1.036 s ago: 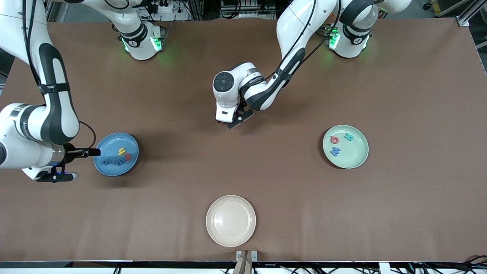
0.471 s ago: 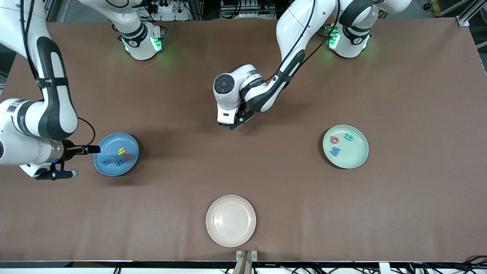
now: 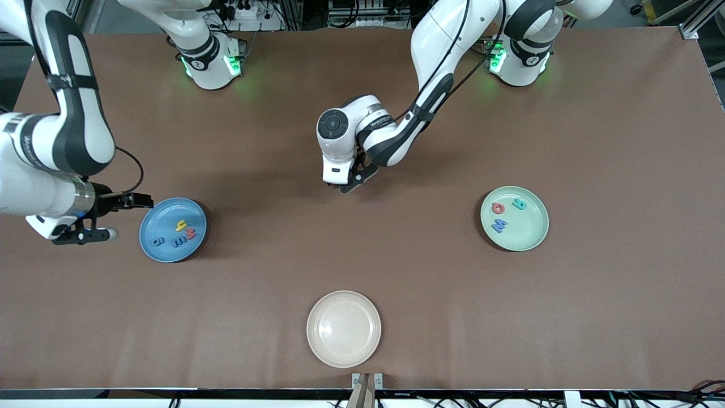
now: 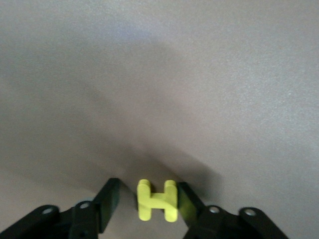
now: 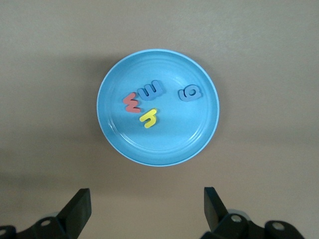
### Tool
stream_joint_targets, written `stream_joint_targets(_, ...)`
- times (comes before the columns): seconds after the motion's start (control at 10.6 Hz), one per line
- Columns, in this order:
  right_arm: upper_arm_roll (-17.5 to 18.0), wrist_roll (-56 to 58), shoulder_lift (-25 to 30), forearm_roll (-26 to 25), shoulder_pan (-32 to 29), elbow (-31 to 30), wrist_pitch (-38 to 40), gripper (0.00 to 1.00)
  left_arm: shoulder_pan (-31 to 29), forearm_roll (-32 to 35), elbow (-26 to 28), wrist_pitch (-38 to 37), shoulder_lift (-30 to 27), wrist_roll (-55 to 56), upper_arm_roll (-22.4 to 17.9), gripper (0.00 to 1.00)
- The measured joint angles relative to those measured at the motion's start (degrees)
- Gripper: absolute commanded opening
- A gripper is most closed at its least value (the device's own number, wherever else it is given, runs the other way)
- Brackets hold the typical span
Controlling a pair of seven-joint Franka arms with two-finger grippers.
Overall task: Sort upper and lower case letters into plates
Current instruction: 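Release the pink w into the blue plate with the right gripper, then carry the yellow H to the green plate while the right gripper retracts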
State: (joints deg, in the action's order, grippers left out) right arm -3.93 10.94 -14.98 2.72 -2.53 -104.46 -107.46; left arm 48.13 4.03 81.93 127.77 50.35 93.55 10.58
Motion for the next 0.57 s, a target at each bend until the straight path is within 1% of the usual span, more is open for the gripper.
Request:
stream_joint_targets(0.19, 1.89, 0.0, 2.94, -0.01, -3.32, 0.06, -0.04, 1.0, 0.03, 0.0, -0.21, -0.33, -0.02, 0.03, 0.05, 0.39)
stream_joint_targets(0.28, 2.03, 0.0, 4.47, -0.02, -4.11, 0.52, 0.14, 1.0, 0.03, 0.0, -0.27, -0.37, -0.02, 0.04, 0.05, 0.31)
stream_joint_targets(0.38, 1.95, 0.0, 5.81, -0.05, -4.39, 1.81, 0.94, 1.0, 0.01, 0.0, -0.37, -0.5, -0.04, 0.06, 0.06, 0.18)
stream_joint_targets(0.47, 1.68, 0.0, 6.94, -0.07, -4.26, 4.51, 2.73, 1.0, 0.0, 0.0, -0.43, -0.74, -0.18, 0.07, 0.07, 0.07)
stream_joint_targets(0.57, 1.27, 0.0, 7.84, -0.07, -3.87, 7.75, 4.88, 1.0, 0.01, 0.0, -0.44, -0.74, -0.21, 0.08, 0.07, 0.02)
